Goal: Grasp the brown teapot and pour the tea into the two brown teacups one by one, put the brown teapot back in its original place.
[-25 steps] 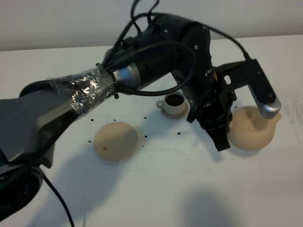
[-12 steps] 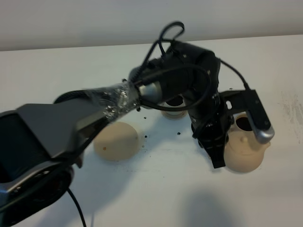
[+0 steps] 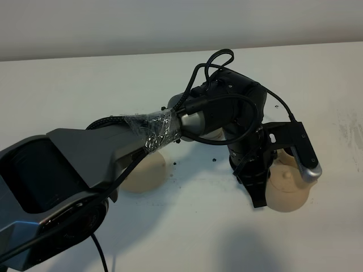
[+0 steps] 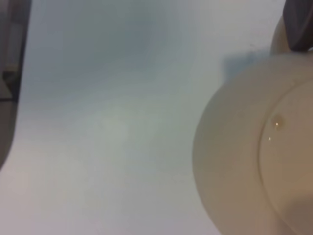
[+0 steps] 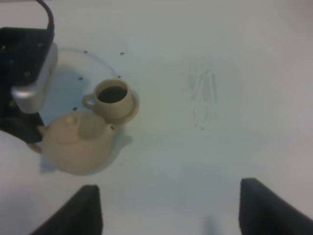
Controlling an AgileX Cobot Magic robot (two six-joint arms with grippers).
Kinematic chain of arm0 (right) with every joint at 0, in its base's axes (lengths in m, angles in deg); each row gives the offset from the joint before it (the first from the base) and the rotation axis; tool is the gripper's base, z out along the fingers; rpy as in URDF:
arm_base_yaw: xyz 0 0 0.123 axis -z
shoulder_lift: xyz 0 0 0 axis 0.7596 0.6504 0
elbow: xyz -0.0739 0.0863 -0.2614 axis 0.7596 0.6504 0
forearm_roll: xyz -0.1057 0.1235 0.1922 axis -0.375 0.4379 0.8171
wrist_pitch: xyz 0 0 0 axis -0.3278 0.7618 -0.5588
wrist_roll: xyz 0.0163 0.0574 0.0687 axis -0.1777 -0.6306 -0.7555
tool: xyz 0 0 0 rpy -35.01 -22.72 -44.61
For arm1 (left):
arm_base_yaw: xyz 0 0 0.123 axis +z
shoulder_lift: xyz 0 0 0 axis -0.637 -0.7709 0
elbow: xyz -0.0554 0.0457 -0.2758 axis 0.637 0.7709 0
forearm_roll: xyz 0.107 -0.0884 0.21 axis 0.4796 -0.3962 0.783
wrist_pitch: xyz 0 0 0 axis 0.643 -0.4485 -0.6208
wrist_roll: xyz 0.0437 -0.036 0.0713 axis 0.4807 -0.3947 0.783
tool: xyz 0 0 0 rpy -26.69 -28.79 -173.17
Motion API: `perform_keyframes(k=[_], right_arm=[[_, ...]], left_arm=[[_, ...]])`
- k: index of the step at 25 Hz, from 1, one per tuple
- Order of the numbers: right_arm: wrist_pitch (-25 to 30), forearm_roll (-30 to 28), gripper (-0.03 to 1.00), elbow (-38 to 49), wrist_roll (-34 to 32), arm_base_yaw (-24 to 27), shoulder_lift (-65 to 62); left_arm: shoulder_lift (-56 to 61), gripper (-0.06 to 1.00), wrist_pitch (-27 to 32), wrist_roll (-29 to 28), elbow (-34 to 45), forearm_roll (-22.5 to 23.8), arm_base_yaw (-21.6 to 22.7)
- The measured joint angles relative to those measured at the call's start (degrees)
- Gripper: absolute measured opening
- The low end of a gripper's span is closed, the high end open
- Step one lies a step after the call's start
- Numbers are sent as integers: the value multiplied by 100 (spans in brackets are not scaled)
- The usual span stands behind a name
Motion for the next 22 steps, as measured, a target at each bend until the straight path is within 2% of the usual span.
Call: perform_keyframes(k=[8,13,16,19,22], right_arm=[[0,0,57,0,0,0,0],[0,0,57,0,0,0,0],[0,0,57,0,0,0,0],[0,0,57,0,0,0,0],[0,0,57,0,0,0,0]], left_arm=[[584,9,-81,-341,-57,249,-20],[1151,9,148,-1037,-77,886,-46],[1316,9,455,-1309,-37,1093,49],[1542,9,478,-1379,216,1099,174],[1872,9,216,-1450,791,1105,290]])
